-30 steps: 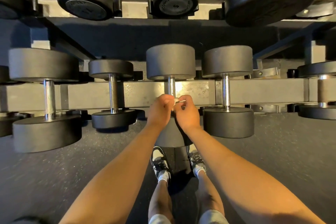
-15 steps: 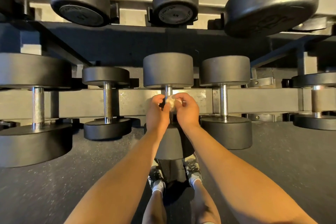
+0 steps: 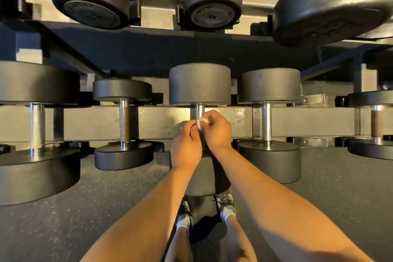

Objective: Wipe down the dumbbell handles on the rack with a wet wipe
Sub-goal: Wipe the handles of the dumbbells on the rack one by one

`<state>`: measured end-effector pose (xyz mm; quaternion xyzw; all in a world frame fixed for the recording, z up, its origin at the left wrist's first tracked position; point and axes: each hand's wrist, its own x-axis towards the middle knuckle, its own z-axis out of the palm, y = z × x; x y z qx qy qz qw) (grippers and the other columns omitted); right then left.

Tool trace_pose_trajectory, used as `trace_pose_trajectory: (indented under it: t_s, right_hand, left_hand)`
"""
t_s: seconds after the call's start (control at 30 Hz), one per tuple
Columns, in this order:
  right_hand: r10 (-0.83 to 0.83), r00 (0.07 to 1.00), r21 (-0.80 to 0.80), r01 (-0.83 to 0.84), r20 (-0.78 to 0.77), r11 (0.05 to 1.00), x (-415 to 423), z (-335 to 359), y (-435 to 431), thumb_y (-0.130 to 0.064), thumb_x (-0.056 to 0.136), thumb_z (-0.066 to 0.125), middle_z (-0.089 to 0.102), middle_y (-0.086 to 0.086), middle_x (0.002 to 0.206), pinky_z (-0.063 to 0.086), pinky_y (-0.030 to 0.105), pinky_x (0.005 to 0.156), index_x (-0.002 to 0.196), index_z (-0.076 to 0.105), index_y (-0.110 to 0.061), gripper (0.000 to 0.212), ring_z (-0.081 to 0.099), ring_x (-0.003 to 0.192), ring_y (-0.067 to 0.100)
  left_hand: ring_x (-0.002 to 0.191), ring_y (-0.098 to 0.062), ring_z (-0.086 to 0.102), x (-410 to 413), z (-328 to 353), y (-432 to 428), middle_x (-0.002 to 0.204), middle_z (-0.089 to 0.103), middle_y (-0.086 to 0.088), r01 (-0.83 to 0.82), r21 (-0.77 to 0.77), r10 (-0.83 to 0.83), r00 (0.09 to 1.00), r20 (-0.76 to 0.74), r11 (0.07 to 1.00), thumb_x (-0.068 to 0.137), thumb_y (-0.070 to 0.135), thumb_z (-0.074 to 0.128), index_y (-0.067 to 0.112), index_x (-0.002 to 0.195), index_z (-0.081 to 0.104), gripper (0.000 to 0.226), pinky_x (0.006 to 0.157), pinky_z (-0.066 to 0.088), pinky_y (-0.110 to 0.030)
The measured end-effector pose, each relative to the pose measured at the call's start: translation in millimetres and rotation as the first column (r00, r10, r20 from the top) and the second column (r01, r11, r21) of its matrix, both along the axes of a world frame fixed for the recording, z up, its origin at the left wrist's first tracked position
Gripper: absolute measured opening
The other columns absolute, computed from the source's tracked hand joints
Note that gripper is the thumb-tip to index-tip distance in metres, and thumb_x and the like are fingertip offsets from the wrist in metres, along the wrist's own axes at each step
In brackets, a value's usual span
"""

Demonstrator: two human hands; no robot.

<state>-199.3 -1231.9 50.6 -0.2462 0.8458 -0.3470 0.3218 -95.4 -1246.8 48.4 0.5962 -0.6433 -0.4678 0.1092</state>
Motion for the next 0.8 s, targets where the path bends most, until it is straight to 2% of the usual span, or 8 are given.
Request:
trace_pose_trajectory:
  t_s: [0.17, 0.27, 0.33, 0.43, 0.5, 0.67, 0.73, 0.8]
  right_hand:
    - [-0.086, 0.996, -0.107, 0.085, -0.008, 0.991, 2, 8, -14, -0.006, 0.096, 0.063, 0.066, -0.010, 0.097, 0.041, 0.000, 0.076, 0.106, 0.074, -0.015, 0.017, 0.059, 0.089, 0.001]
    - [0.041, 0.996, -0.075, -0.047, -0.076, 0.996, 6, 6, -11, -0.003, 0.095, 0.063, 0.068, -0.002, 0.118, 0.034, -0.005, 0.091, 0.121, 0.070, -0.009, 0.028, 0.060, 0.112, 0.009]
    - [0.124, 0.991, -0.031, -0.126, -0.045, 0.992, 6, 5, 4, 0.000, 0.095, 0.062, 0.066, 0.005, 0.128, 0.035, 0.003, 0.100, 0.129, 0.066, -0.008, 0.035, 0.058, 0.122, 0.013]
    - [0.131, 0.991, 0.038, -0.132, 0.022, 0.991, 5, 6, 18, 0.000, 0.094, 0.063, 0.065, 0.006, 0.129, 0.034, 0.009, 0.100, 0.130, 0.064, -0.007, 0.037, 0.054, 0.122, 0.010]
    - [0.091, 0.996, -0.001, -0.091, 0.024, 0.996, 3, 6, 13, -0.002, 0.095, 0.064, 0.065, 0.004, 0.130, 0.035, 0.010, 0.103, 0.130, 0.064, -0.008, 0.036, 0.056, 0.123, 0.010]
    - [0.019, 0.998, -0.138, -0.011, 0.061, 0.990, 6, 8, -9, 0.000, 0.096, 0.061, 0.065, -0.010, 0.108, 0.038, -0.004, 0.086, 0.120, 0.070, -0.008, 0.028, 0.057, 0.095, -0.013]
    - [0.042, 0.997, -0.088, -0.036, 0.071, 0.996, 11, 7, 0, 0.002, 0.095, 0.062, 0.064, -0.008, 0.115, 0.038, -0.002, 0.092, 0.122, 0.069, -0.007, 0.030, 0.057, 0.104, -0.008]
    - [0.092, 0.992, -0.009, -0.092, 0.082, 0.996, 10, 5, 11, -0.001, 0.093, 0.065, 0.068, -0.001, 0.122, 0.043, 0.012, 0.102, 0.123, 0.070, -0.009, 0.031, 0.061, 0.114, 0.007]
  left_hand:
    - [0.088, -0.021, 0.067, 1, -6, -2, 0.102, 0.070, 0.001, 0.028, -0.032, -0.027, 0.999, 0.029, 0.999, 0.108, 0.035, 0.035, 0.029, 0.129, 0.057, 0.031, 0.078, 0.055, -0.039]
    - [0.087, -0.021, 0.067, 1, -5, -2, 0.096, 0.068, 0.002, 0.006, 0.000, -0.006, 1.000, 0.021, 1.000, 0.108, 0.036, 0.033, 0.028, 0.129, 0.058, 0.033, 0.076, 0.054, -0.038]
    - [0.090, -0.024, 0.066, 1, -3, -2, 0.100, 0.069, 0.000, 0.000, 0.013, 0.000, 1.000, 0.031, 1.000, 0.108, 0.035, 0.035, 0.027, 0.132, 0.057, 0.034, 0.076, 0.051, -0.037]
    - [0.090, -0.026, 0.065, 0, -1, -2, 0.097, 0.068, 0.000, -0.005, 0.044, 0.003, 0.999, 0.050, 0.999, 0.108, 0.034, 0.035, 0.026, 0.135, 0.056, 0.034, 0.075, 0.047, -0.036]
    - [0.088, -0.022, 0.064, 0, -1, -2, 0.097, 0.067, 0.003, -0.011, 0.047, 0.009, 0.999, 0.044, 0.999, 0.109, 0.035, 0.035, 0.027, 0.133, 0.056, 0.033, 0.075, 0.046, -0.035]
    - [0.085, -0.015, 0.062, -1, 4, -2, 0.095, 0.063, 0.009, -0.009, 0.030, 0.008, 0.999, 0.033, 1.000, 0.109, 0.036, 0.032, 0.029, 0.127, 0.058, 0.032, 0.074, 0.044, -0.031]
    - [0.083, -0.014, 0.060, 0, 5, -2, 0.095, 0.061, 0.009, 0.007, 0.035, -0.008, 0.999, 0.042, 0.999, 0.109, 0.036, 0.032, 0.030, 0.130, 0.056, 0.032, 0.074, 0.045, -0.031]
    - [0.082, -0.017, 0.064, 1, 5, -2, 0.093, 0.065, 0.006, 0.019, 0.039, -0.020, 0.999, 0.036, 0.999, 0.109, 0.039, 0.029, 0.032, 0.130, 0.055, 0.034, 0.074, 0.050, -0.034]
